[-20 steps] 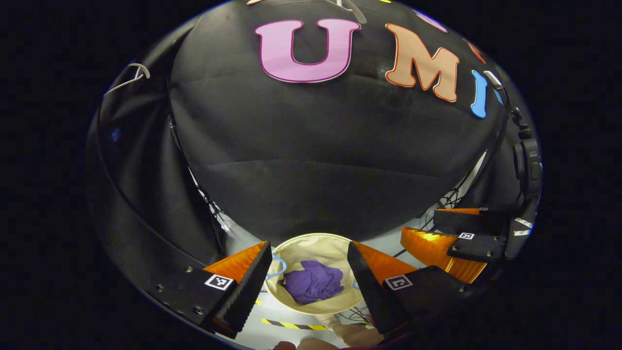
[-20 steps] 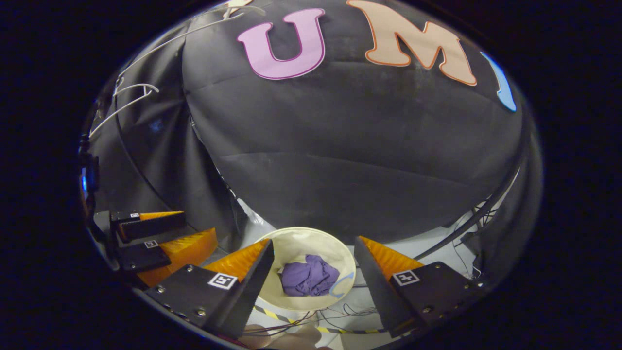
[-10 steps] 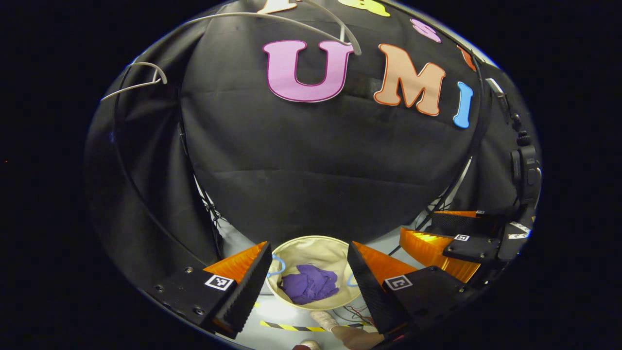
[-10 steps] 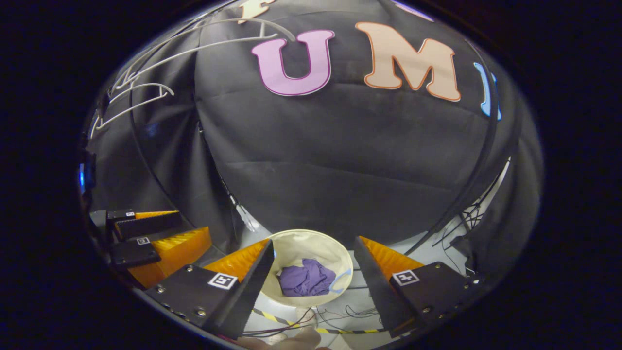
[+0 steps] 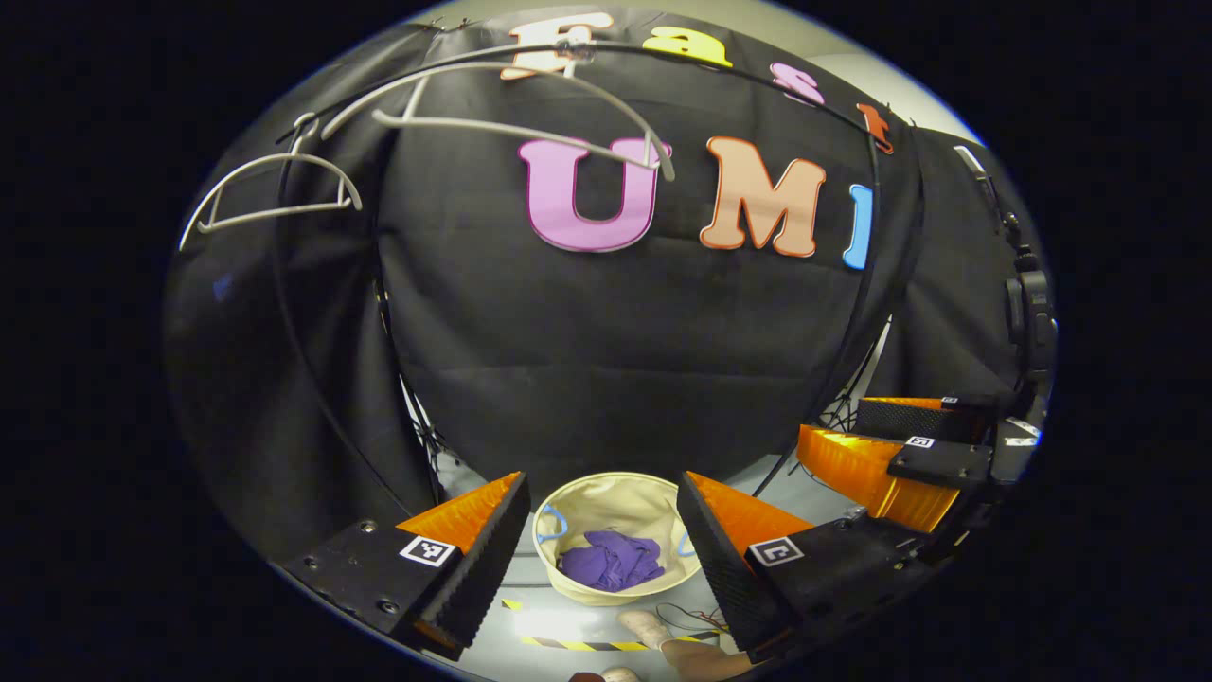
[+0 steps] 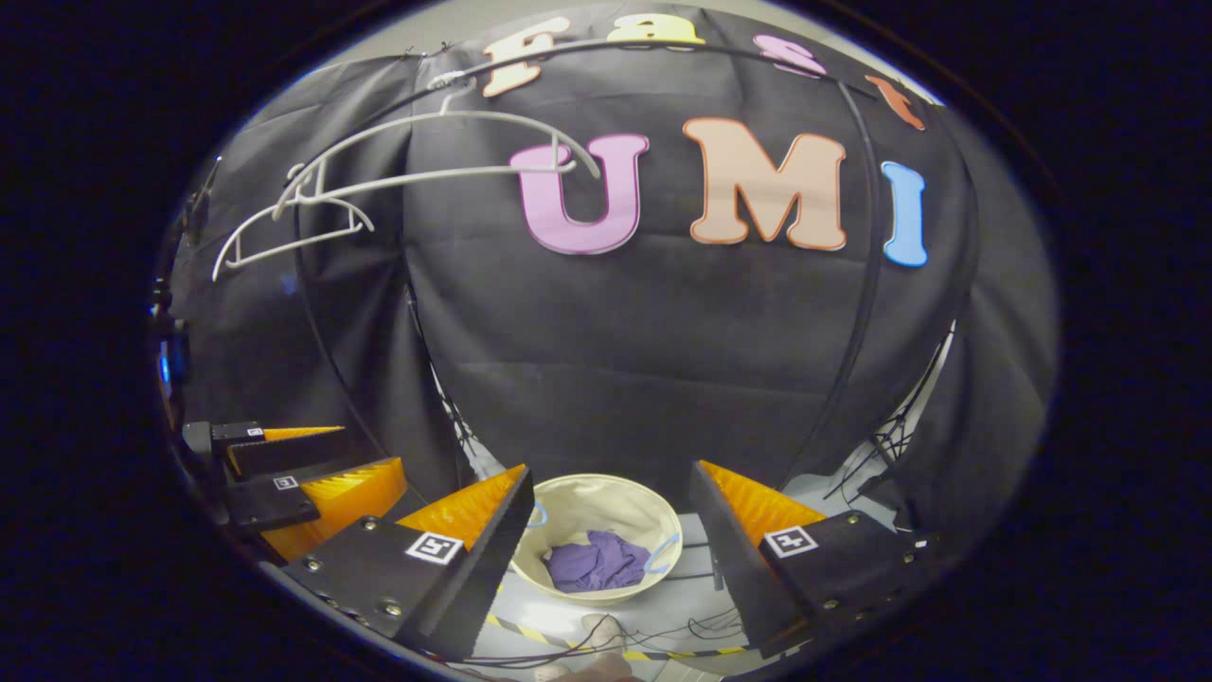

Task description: Grasp the clothes on the hanger with both hands and then place them into the laundry hamper below.

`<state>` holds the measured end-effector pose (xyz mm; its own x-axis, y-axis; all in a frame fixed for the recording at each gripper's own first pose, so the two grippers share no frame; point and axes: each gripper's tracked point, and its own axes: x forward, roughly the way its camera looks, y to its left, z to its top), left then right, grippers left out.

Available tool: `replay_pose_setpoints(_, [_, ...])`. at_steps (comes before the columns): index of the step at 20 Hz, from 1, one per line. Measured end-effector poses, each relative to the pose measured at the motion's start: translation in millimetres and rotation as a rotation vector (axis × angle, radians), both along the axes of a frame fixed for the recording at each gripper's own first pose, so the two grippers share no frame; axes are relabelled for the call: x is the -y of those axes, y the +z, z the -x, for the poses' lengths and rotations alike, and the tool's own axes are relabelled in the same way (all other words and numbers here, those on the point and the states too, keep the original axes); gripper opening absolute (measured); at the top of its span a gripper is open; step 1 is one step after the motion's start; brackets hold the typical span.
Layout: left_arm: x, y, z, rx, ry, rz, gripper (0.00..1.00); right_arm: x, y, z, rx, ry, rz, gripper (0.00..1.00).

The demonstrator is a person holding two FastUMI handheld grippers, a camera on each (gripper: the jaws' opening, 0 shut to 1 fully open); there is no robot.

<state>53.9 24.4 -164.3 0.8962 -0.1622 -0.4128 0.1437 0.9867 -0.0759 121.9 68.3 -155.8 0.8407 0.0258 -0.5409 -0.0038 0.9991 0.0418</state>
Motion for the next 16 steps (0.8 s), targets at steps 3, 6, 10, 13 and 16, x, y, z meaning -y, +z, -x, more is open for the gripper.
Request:
replay_pose_setpoints(3, [1, 38, 13, 0.067, -0.021, 0.010, 0.96, 2, 36, 22, 0.056, -0.023, 0.004, 0.99])
replay_pose_setpoints(6, [6, 84, 33, 0.144, -0.033, 0.026, 0.94, 3, 74, 44, 0.113, -0.044, -0.014, 0.99])
replay_pose_setpoints(10, [12, 137, 49, 0.242, -0.059, 0.047, 0.93, 8, 133, 66, 0.215, -0.068, -0.016, 0.99])
replay_pose_setpoints(13, [18, 171, 60, 0.314, -0.065, 0.047, 0.96, 14, 177, 77, 0.306, -0.071, -0.009, 0.99])
replay_pose_setpoints(16, [29, 197, 72, 0.362, -0.072, 0.064, 0.96, 24, 209, 85, 0.369, -0.073, 0.000, 0.94])
